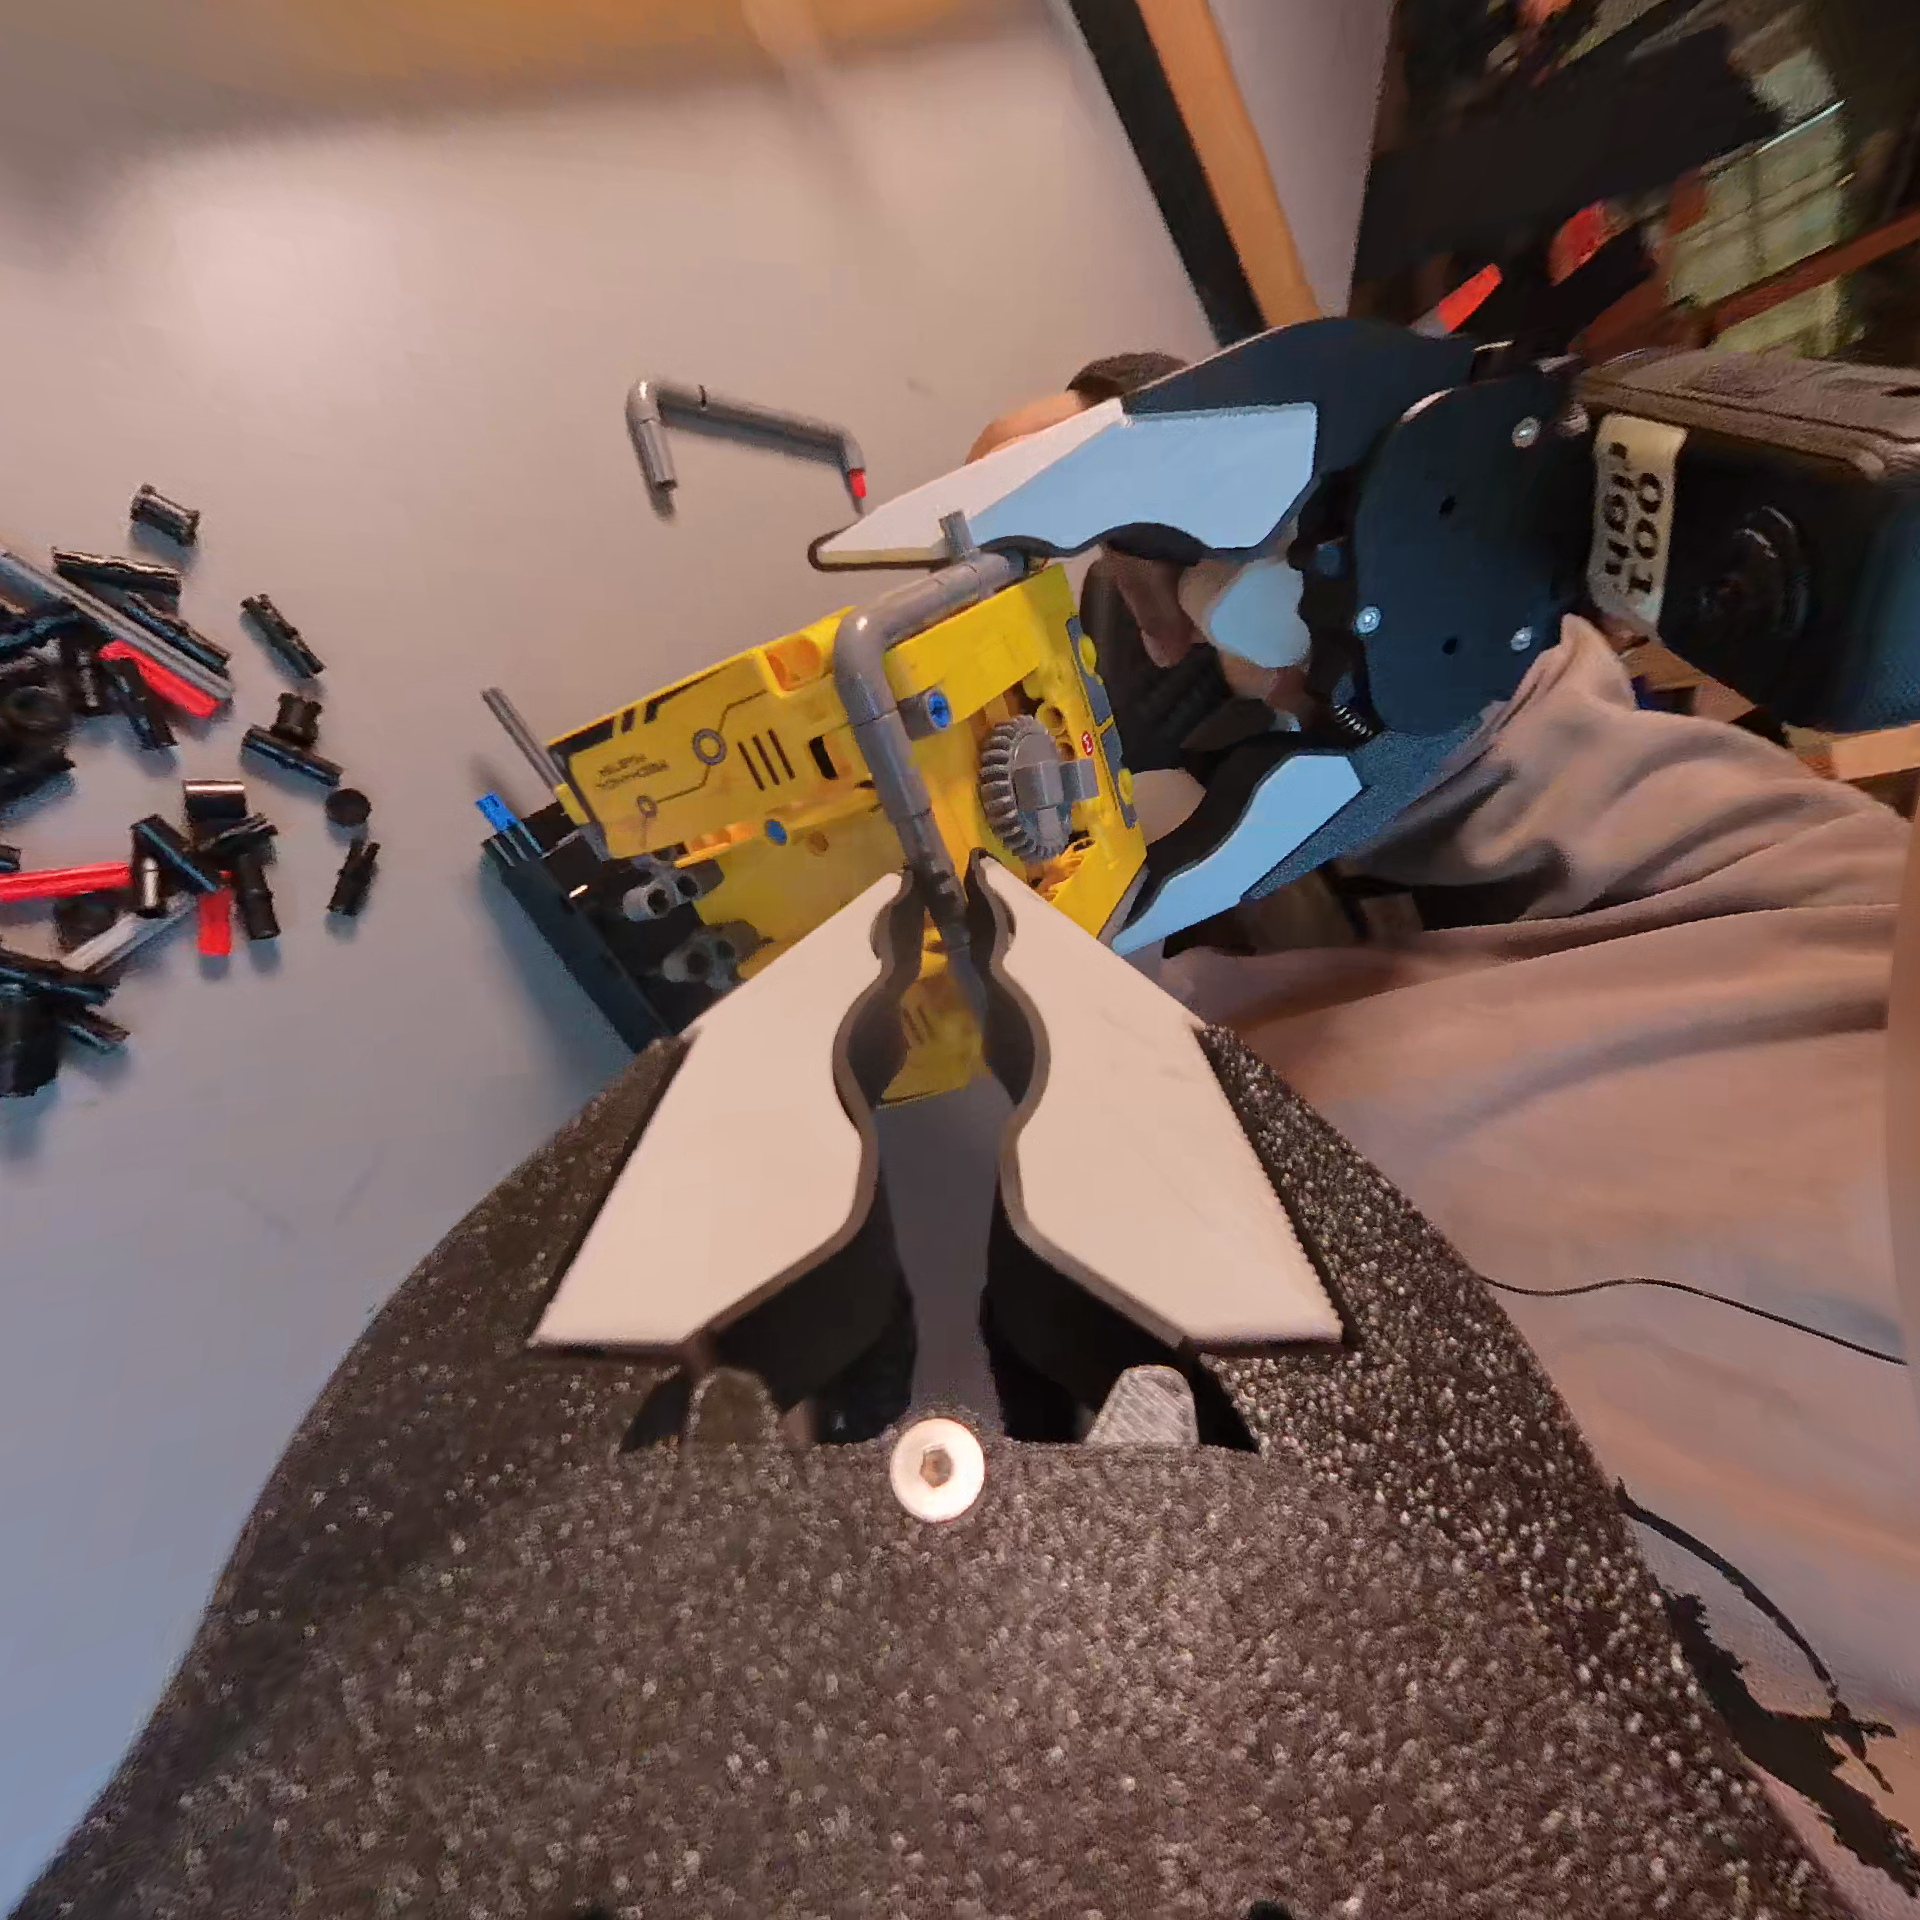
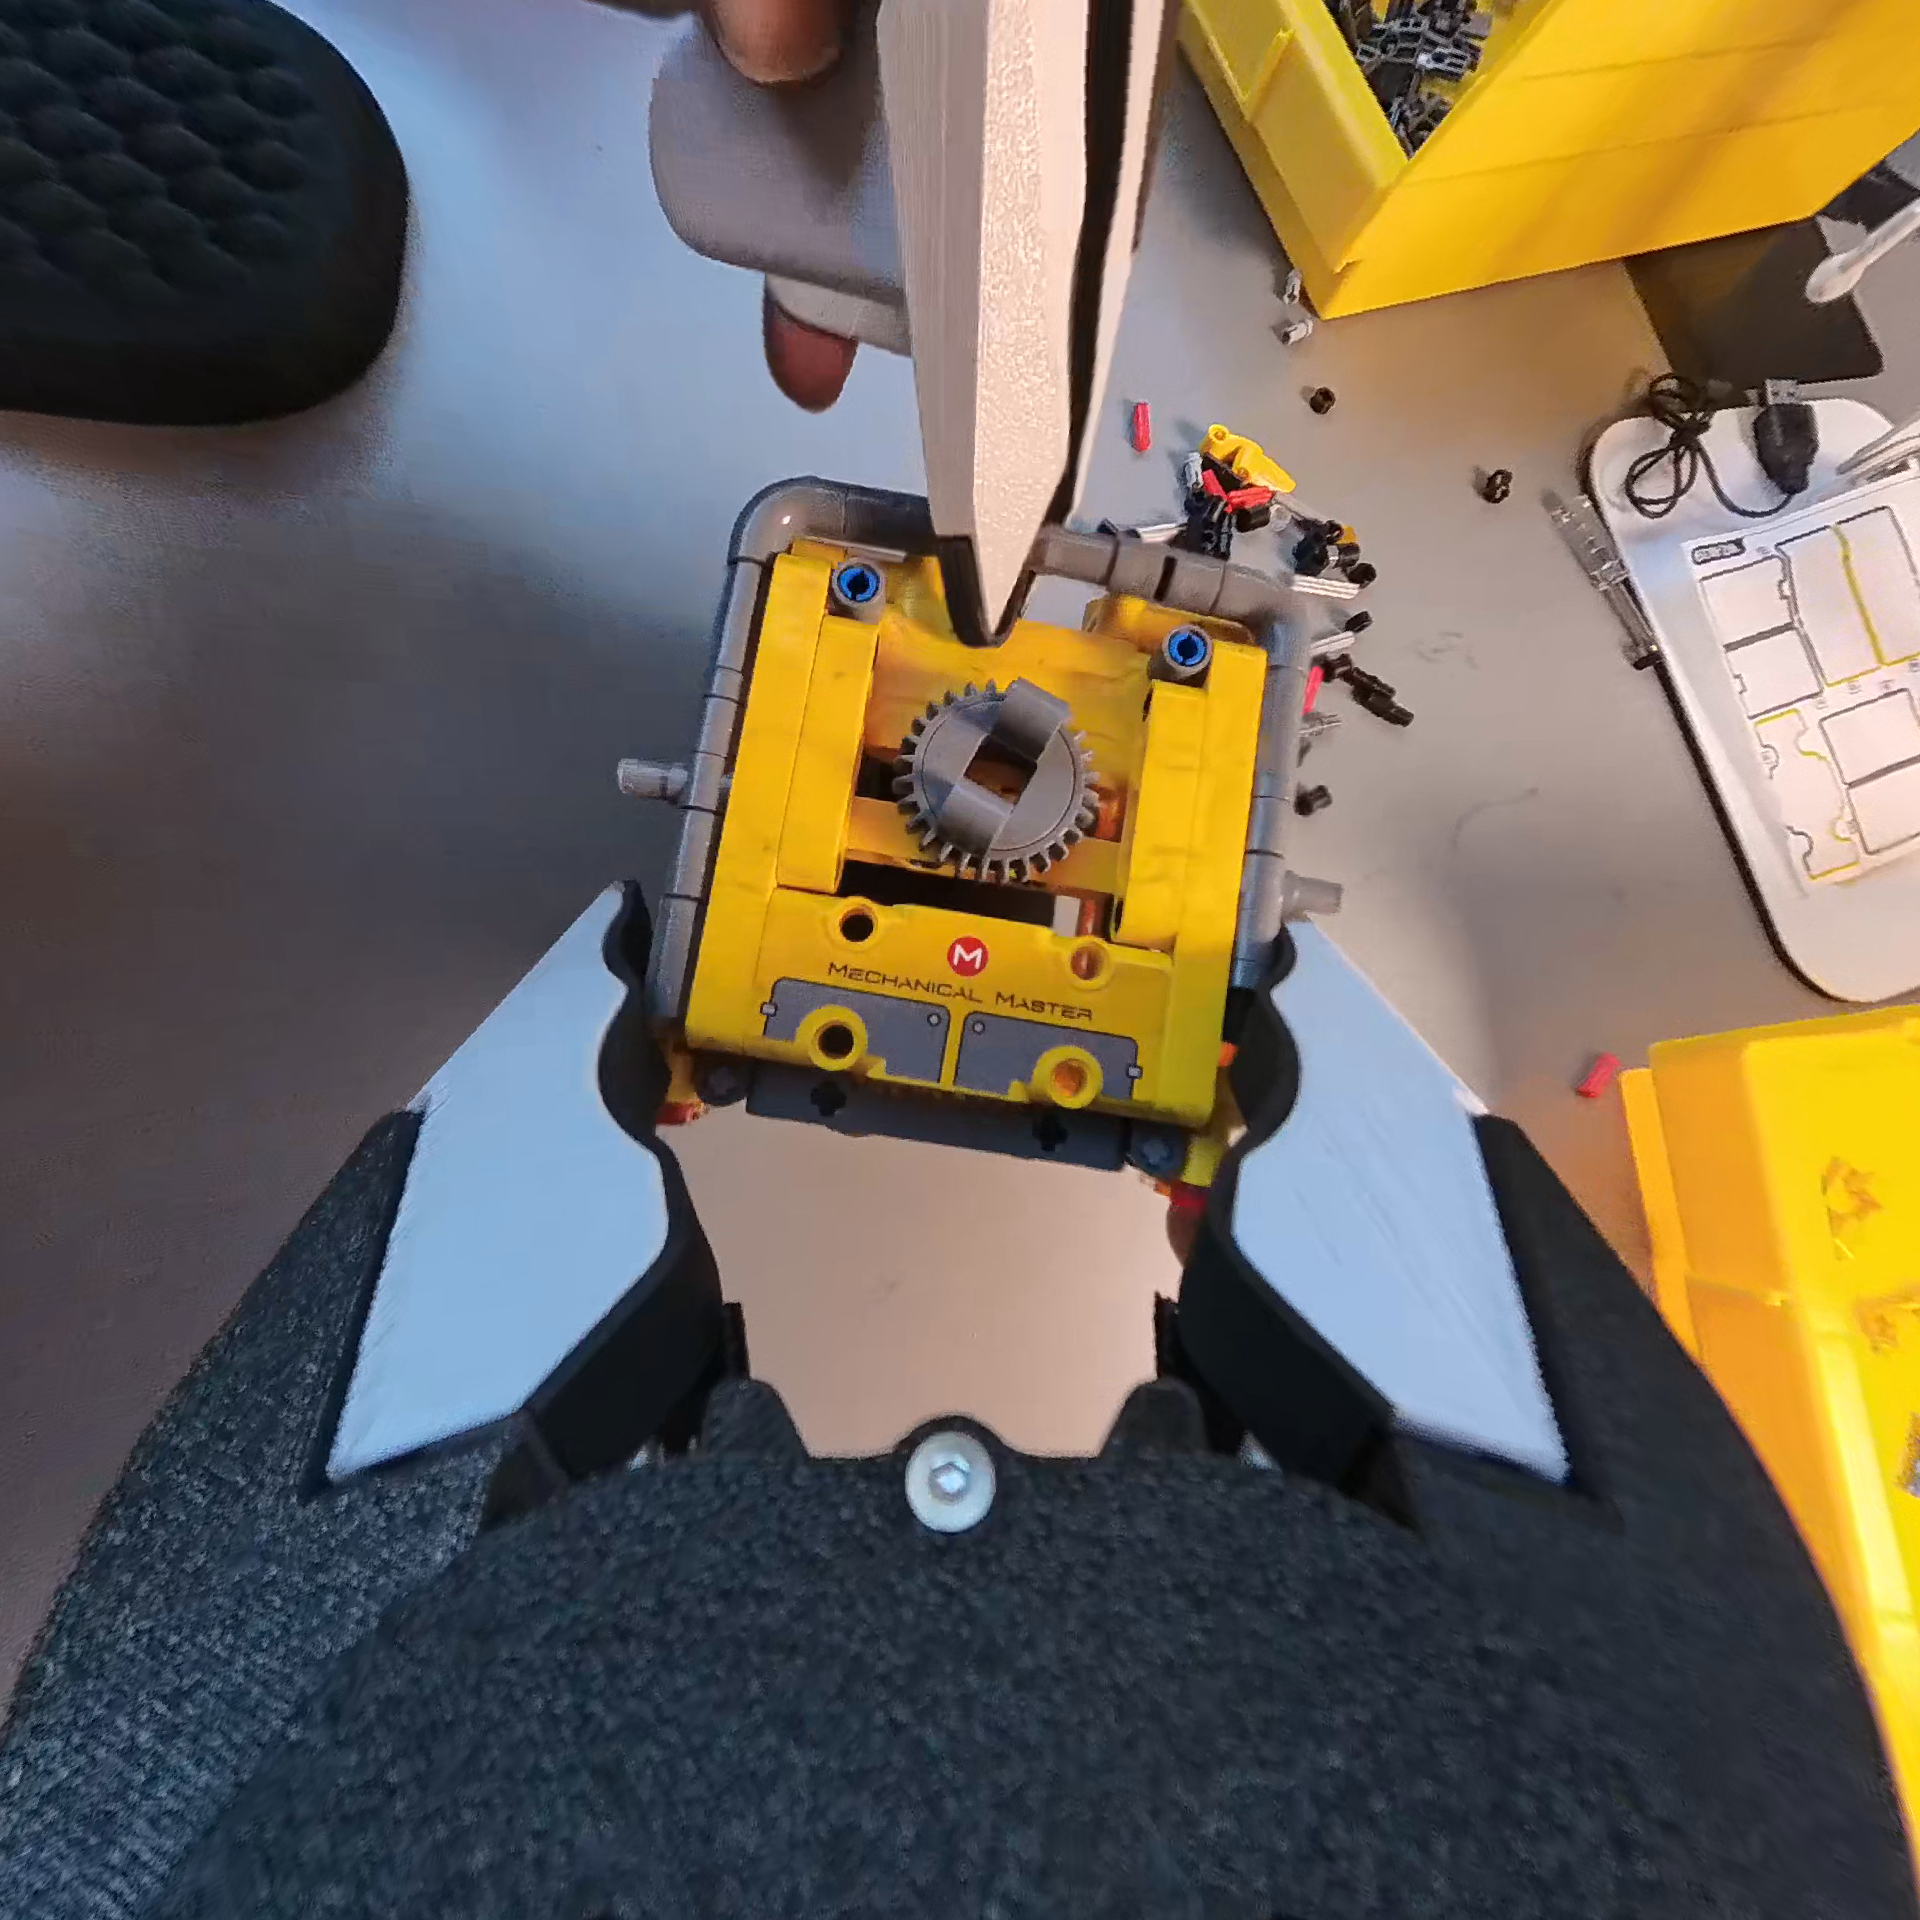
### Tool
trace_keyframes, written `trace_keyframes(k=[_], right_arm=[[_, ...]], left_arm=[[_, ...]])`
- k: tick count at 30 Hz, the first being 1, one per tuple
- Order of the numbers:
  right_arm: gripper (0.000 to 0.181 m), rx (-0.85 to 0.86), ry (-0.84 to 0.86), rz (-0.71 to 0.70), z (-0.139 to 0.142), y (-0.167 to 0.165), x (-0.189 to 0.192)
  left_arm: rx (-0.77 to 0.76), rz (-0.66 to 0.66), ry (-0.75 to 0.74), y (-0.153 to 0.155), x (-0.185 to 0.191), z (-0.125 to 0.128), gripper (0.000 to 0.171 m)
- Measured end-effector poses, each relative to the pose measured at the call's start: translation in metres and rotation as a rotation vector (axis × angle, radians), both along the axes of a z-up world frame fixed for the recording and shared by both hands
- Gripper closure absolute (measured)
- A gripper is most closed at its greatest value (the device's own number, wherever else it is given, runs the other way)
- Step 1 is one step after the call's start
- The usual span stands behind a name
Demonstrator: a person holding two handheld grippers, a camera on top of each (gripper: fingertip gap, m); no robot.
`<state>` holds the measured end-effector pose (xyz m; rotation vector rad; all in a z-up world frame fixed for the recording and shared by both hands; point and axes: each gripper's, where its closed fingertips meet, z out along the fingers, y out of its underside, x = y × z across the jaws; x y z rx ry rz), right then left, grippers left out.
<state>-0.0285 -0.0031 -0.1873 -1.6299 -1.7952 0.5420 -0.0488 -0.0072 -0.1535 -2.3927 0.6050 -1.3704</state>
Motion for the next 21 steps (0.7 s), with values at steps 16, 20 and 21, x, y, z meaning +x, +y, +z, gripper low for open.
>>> trace_keyframes(k=[16, 20, 21], right_arm=[[0.072, -0.03, 0.014, 0.07, 0.001, -0.006, 0.017], [0.072, -0.04, 0.013, 0.056, 0.0, -0.004, 0.02], [0.072, -0.037, 0.015, 0.06, 0.001, -0.005, 0.021]], left_arm=[[0.048, 0.239, -0.23, -0.012, -0.081, 0.005, 0.166], [0.04, 0.26, -0.222, -0.01, -0.085, -0.001, 0.166], [0.039, 0.261, -0.224, -0.009, -0.085, -0.002, 0.166]])
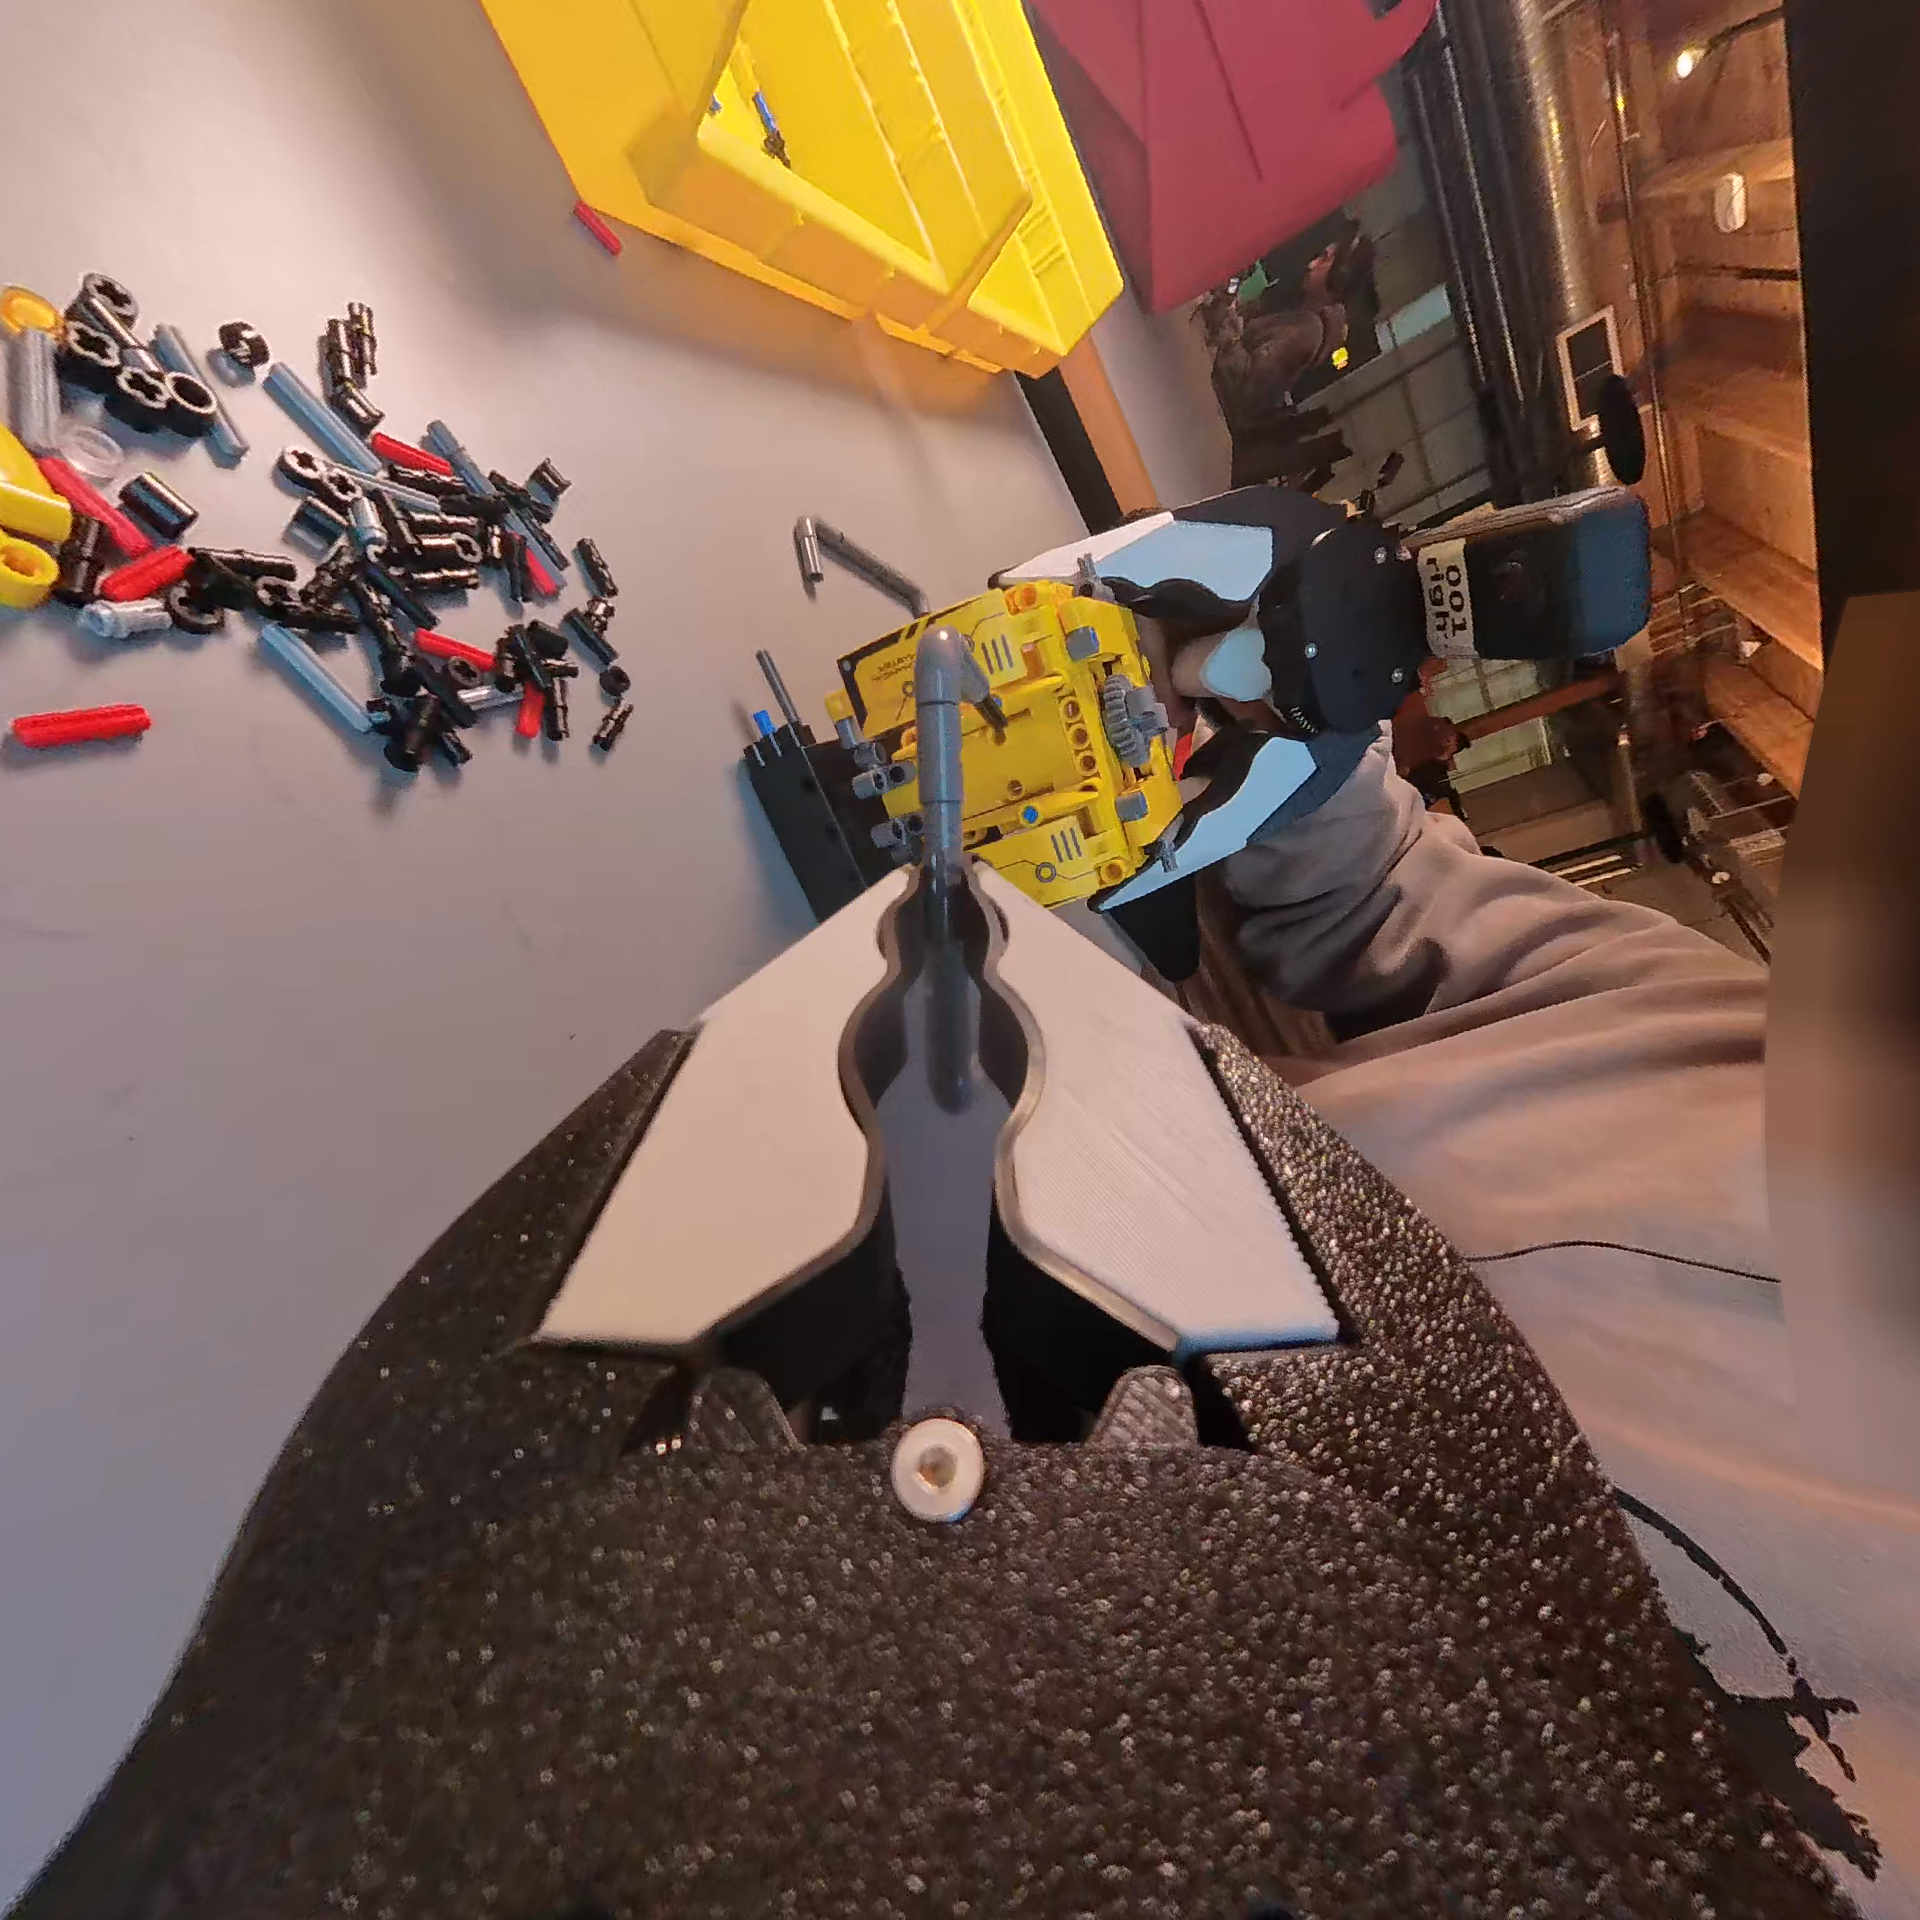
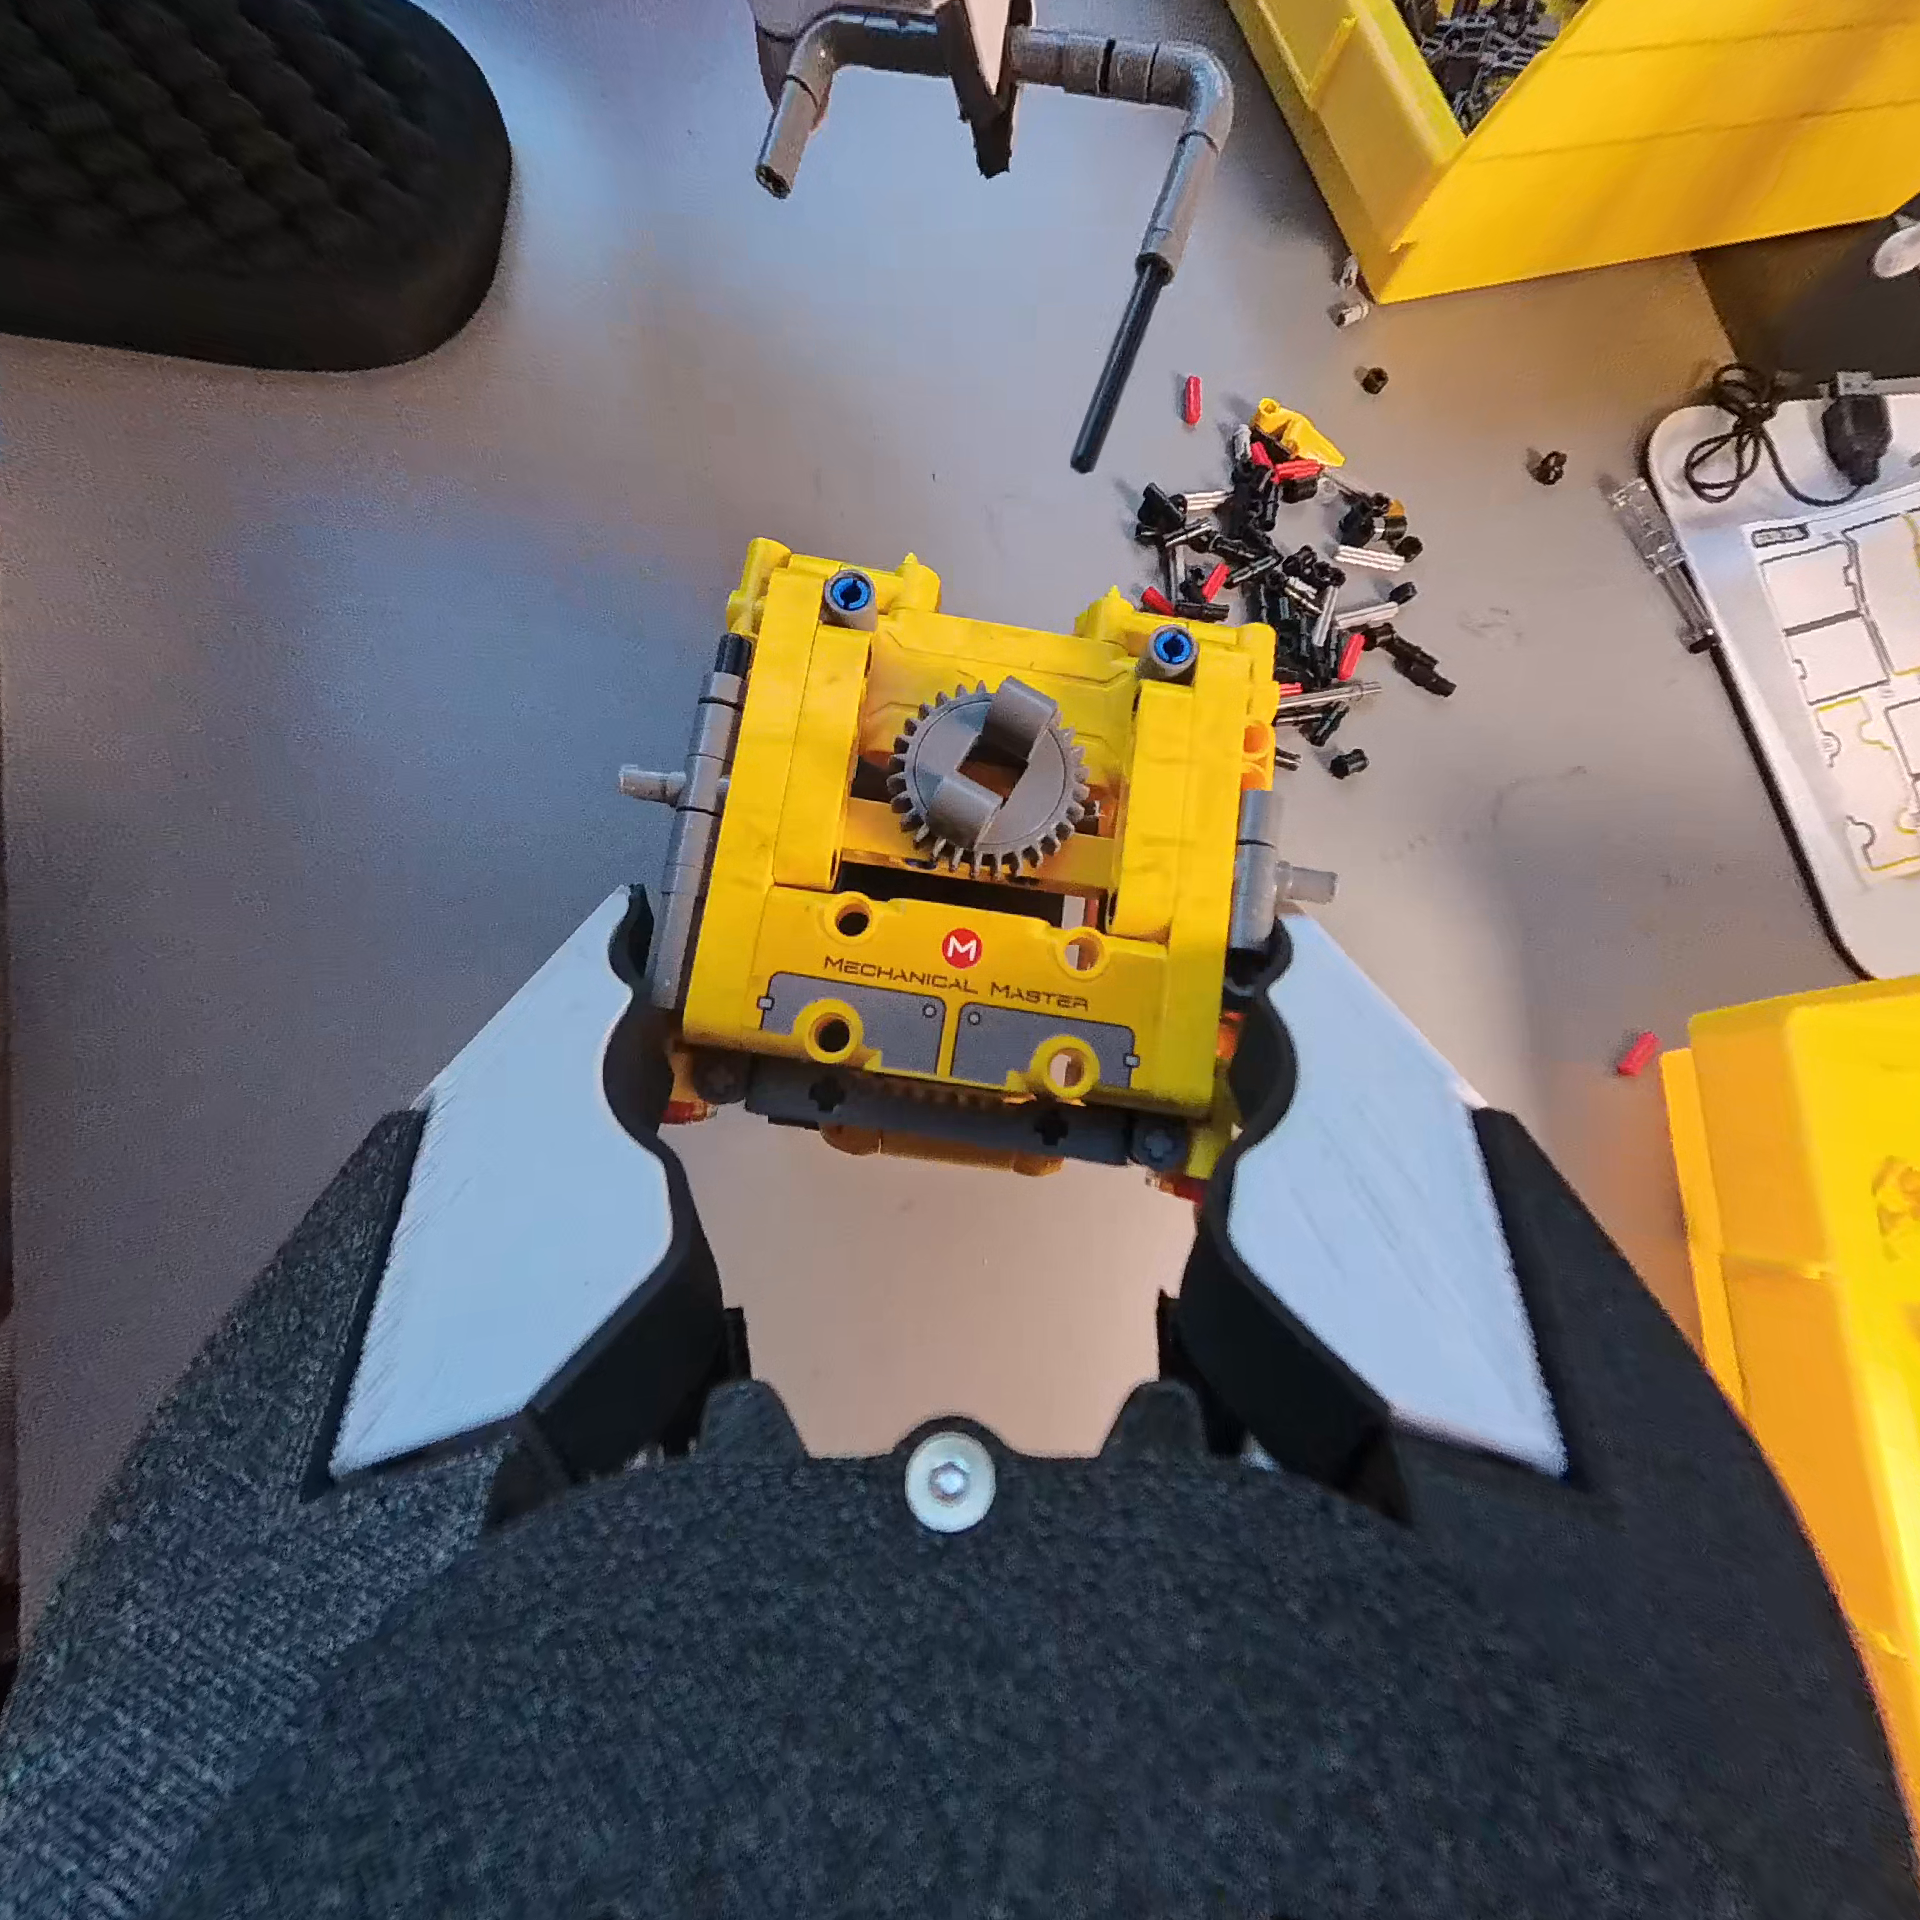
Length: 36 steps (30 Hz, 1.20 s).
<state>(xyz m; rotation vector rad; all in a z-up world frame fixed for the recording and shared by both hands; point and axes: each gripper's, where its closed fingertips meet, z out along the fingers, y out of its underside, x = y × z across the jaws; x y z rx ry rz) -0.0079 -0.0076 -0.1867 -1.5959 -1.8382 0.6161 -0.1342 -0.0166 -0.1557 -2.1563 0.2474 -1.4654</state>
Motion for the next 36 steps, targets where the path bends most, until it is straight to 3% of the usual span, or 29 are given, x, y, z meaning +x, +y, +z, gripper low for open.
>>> trace_keyframes(k=[5, 10, 13, 18, 24, 31, 36], right_arm=[[0.071, 0.006, 0.03, 0.011, 0.001, -0.002, -0.001], [0.072, -0.004, 0.063, 0.017, 0.003, -0.002, -0.002], [0.072, 0.002, 0.084, 0.019, 0.007, -0.001, -0.001], [0.072, -0.021, 0.124, 0.007, 0.015, 0.001, 0.004], [0.076, -0.079, 0.189, -0.018, 0.024, 0.003, 0.014], [0.099, -0.25, 0.339, 0.008, 0.045, 0.007, 0.024], [0.135, -0.446, 0.411, 0.015, 0.054, 0.031, 0.027]], left_arm=[[-0.014, -0.004, 0.054, -0.007, 0.0, -0.014, 0.166], [-0.033, -0.033, 0.203, -0.029, 0.006, -0.053, 0.165], [0.009, -0.061, 0.25, -0.041, 0.012, -0.06, 0.148], [0.134, -0.054, 0.345, -0.043, 0.009, -0.052, 0.129], [0.29, -0.058, 0.373, -0.036, 0.016, -0.033, 0.126], [0.489, -0.113, 0.294, -0.024, 0.053, -0.011, 0.119], [0.616, -0.154, 0.189, -0.022, 0.079, -0.001, 0.118]])
